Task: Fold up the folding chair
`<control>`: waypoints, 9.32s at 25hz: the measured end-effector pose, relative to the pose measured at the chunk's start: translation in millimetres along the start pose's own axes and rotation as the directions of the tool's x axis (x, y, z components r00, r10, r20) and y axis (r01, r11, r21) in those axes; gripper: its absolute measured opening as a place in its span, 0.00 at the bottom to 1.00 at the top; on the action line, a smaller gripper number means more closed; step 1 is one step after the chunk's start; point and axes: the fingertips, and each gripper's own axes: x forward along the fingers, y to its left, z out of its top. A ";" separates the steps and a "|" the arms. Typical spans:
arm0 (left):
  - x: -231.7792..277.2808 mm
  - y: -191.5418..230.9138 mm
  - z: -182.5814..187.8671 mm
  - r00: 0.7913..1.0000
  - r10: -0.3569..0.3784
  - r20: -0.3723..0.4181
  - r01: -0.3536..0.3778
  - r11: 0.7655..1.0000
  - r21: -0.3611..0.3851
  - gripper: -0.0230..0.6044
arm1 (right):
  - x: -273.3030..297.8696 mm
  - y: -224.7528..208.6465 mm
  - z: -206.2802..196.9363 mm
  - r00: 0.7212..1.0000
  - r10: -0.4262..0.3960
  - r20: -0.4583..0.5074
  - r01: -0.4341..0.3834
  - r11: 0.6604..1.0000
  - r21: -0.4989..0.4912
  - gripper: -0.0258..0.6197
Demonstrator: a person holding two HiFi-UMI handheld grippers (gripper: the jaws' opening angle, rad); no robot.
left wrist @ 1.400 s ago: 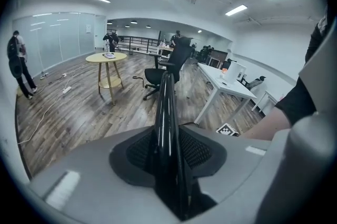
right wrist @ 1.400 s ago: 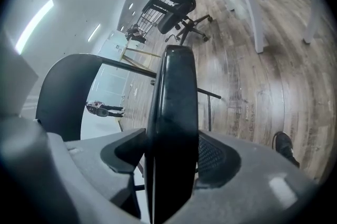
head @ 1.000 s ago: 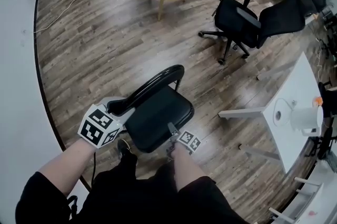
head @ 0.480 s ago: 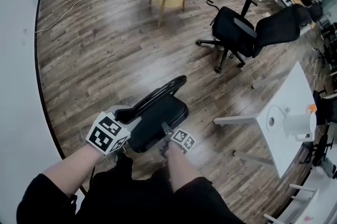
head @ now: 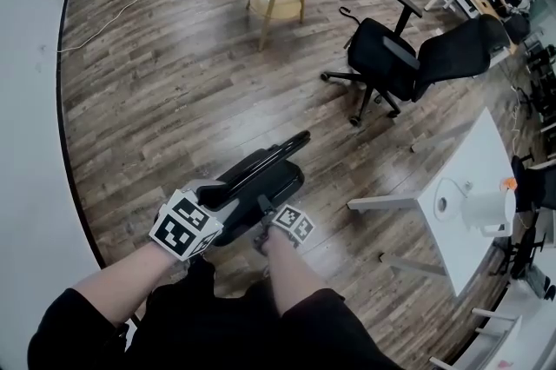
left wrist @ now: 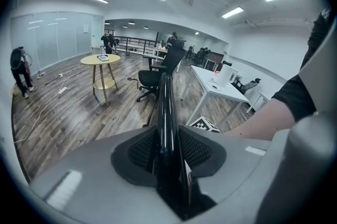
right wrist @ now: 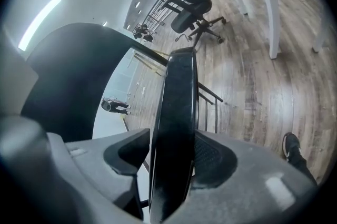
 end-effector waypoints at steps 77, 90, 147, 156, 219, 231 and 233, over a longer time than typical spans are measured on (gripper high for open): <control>6.3 74.7 12.9 0.996 0.070 -0.056 -0.061 0.987 0.149 0.15 | -44.3 123.9 63.5 0.986 -0.147 -0.077 0.011 0.524 -0.852 0.42; 9.5 83.4 6.0 0.994 0.093 -0.056 -0.084 0.985 0.153 0.16 | -74.7 286.7 96.4 0.935 -0.318 -0.156 -0.353 -0.878 -0.325 0.46; 11.2 86.9 1.2 0.946 0.130 -0.297 -0.093 0.986 0.136 0.15 | -29.9 273.5 37.5 0.546 -0.749 -0.376 -0.762 -0.631 0.149 0.13; 1.0 95.4 -1.5 0.937 0.169 -0.306 -0.161 0.986 0.050 0.14 | -23.4 290.0 28.5 0.540 -0.733 -0.413 -0.736 -0.649 0.190 0.11; -362.9 191.5 -305.2 0.764 0.508 -0.397 -0.620 0.407 -0.671 0.14 | 37.0 471.8 -484.0 0.384 -0.903 -0.194 -0.146 -0.267 0.953 0.10; -415.6 165.8 -375.5 0.757 0.520 -0.397 -0.625 0.395 -0.674 0.15 | 14.2 460.6 -572.7 0.412 -0.894 -0.177 -0.141 -0.255 0.957 0.10; -423.7 163.4 -387.6 0.756 0.517 -0.400 -0.624 0.388 -0.678 0.15 | 13.4 458.4 -588.9 0.413 -0.893 -0.179 -0.137 -0.256 0.957 0.10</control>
